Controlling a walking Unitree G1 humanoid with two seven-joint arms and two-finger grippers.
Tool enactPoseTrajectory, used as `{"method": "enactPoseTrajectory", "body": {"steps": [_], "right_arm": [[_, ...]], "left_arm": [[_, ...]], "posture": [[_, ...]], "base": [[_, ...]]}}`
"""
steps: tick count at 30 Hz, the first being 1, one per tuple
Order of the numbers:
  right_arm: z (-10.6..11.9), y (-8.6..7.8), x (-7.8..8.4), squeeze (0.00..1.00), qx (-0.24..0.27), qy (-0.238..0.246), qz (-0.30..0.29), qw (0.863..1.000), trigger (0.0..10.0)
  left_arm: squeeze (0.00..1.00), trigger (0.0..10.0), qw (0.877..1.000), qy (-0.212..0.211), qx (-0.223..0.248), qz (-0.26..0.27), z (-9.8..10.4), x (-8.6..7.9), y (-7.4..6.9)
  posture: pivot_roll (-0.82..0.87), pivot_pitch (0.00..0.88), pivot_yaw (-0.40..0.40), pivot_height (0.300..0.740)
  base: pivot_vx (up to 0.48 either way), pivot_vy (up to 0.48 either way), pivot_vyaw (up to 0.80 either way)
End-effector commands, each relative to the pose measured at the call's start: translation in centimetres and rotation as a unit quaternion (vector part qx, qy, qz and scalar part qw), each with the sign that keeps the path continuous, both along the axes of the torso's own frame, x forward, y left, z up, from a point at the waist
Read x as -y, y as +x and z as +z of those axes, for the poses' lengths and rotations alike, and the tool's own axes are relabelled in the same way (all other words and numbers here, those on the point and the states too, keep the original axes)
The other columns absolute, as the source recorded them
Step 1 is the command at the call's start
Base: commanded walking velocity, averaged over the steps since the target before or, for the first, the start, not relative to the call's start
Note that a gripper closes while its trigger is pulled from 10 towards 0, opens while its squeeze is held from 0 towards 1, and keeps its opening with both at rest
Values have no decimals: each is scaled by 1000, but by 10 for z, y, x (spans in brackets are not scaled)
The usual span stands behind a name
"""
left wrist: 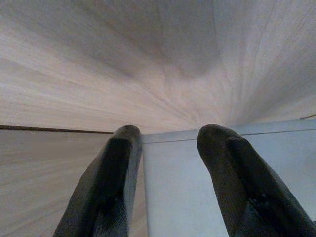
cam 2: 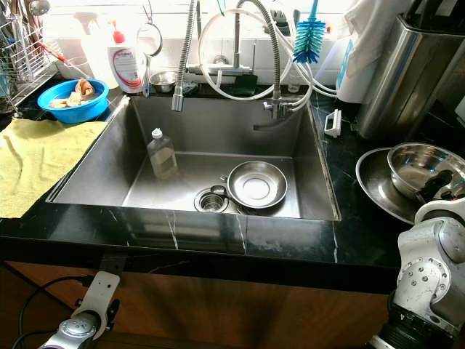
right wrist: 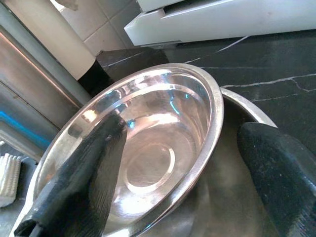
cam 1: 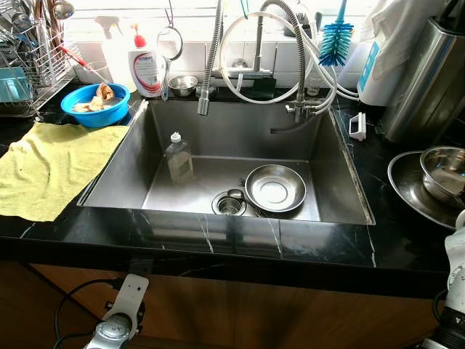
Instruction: Kitchen organization
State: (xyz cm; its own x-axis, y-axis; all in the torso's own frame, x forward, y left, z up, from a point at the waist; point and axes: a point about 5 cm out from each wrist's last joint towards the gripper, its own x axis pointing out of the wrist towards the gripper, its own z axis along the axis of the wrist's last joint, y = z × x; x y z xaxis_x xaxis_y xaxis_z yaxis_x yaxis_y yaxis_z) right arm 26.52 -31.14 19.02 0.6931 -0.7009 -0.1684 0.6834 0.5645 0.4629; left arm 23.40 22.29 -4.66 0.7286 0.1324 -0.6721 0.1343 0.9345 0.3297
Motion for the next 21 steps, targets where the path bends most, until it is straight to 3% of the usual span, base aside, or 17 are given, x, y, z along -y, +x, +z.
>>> {"method": "enactPoseTrajectory", "body": {"steps": [1, 21], "right_arm": [[-10, 4, -6, 0, -14, 28, 17, 999, 0], [-12, 6, -8, 0, -11, 54, 21, 998, 0]], "left_arm": [[0, 10000, 1000, 7, 3, -7, 1, 0, 1], [0, 10000, 1000, 7, -1, -10, 1, 1, 1]], "posture": [[-73, 0, 23, 740], [-72, 0, 24, 740]], "base": [[0, 0, 0], [0, 0, 0]]}}
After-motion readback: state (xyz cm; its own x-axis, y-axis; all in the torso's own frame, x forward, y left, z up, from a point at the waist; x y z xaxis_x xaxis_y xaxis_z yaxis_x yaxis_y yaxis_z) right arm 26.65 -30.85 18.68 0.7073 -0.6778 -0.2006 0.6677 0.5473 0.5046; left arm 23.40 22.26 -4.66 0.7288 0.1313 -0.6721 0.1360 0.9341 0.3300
